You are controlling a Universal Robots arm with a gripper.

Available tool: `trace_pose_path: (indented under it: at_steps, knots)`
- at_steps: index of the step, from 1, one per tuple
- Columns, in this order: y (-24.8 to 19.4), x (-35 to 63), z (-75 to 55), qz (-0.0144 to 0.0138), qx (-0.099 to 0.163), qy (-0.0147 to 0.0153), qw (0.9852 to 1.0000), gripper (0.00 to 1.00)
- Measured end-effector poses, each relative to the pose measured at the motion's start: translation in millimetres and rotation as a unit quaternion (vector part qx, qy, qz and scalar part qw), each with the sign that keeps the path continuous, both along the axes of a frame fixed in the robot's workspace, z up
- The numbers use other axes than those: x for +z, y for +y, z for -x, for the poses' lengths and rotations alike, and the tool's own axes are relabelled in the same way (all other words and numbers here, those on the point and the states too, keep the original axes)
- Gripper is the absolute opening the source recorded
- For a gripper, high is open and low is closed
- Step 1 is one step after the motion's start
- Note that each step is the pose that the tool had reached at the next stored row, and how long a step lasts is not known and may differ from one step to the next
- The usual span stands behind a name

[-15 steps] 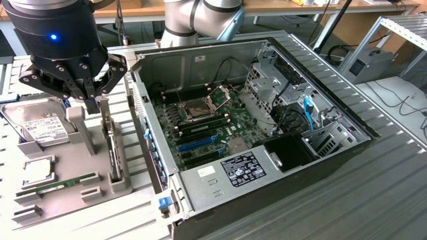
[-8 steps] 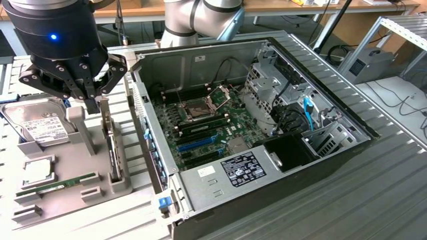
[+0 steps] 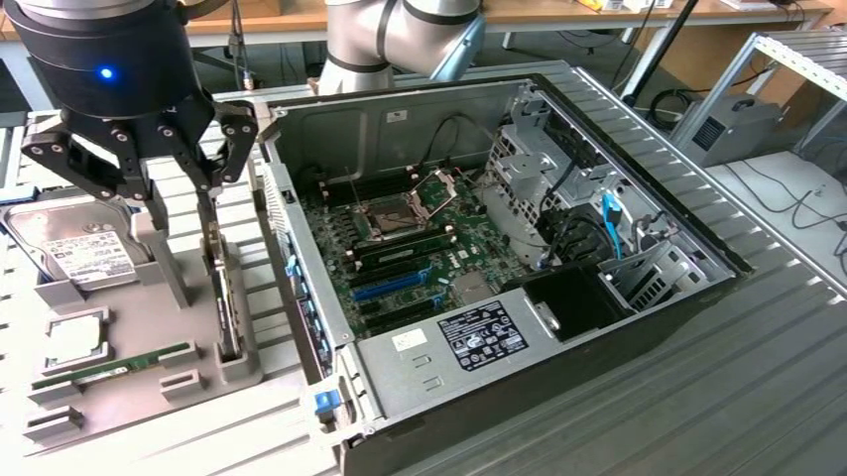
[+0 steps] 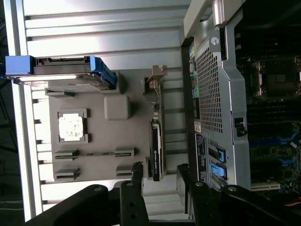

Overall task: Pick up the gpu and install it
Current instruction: 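Pick up the gpu and move the gpu toward the slot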

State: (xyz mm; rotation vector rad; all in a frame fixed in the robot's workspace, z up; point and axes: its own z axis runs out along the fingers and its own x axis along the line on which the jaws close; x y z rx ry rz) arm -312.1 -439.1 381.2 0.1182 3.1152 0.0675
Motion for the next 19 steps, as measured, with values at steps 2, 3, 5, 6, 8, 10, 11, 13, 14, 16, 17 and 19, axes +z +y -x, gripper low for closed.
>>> trace_pose_path:
  at_steps: [2, 3, 5, 6, 8, 10, 11, 13, 14, 16, 17, 19]
  knots:
    - [0.0, -1.9, 0.0, -0.0001, 0.0, -0.0001, 1.0, 0.42]
    - [0.0, -3.9, 0.0, -0.0001, 0.0, -0.0001, 1.0, 0.42]
    - [0.0, -7.4, 0.0, -0.0001, 0.0, 0.0, 1.0, 0.42]
    - [0.0, -9.1, 0.0, 0.0, 0.0, 0.0, 1.0, 0.42]
    - [0.0, -12.7, 0.0, 0.0, 0.0, 0.0, 1.0, 0.42]
    - [0.0, -16.3, 0.0, 0.0, 0.0, 0.0, 1.0, 0.42]
    - [0.0, -18.7, 0.0, 0.0, 0.0, 0.0, 1.0, 0.42]
    - [0.0, -23.7, 0.0, 0.0, 0.0, 0.0, 1.0, 0.42]
    - [0.0, -25.4, 0.0, 0.0, 0.0, 0.0, 1.0, 0.42]
    - [0.0, -29.3, 0.0, 0.0, 0.0, 0.0, 1.0, 0.42]
    - [0.0, -31.0, 0.0, 0.0, 0.0, 0.0, 1.0, 0.42]
    - [0.0, -34.6, 0.0, 0.0, 0.0, 0.0, 1.0, 0.42]
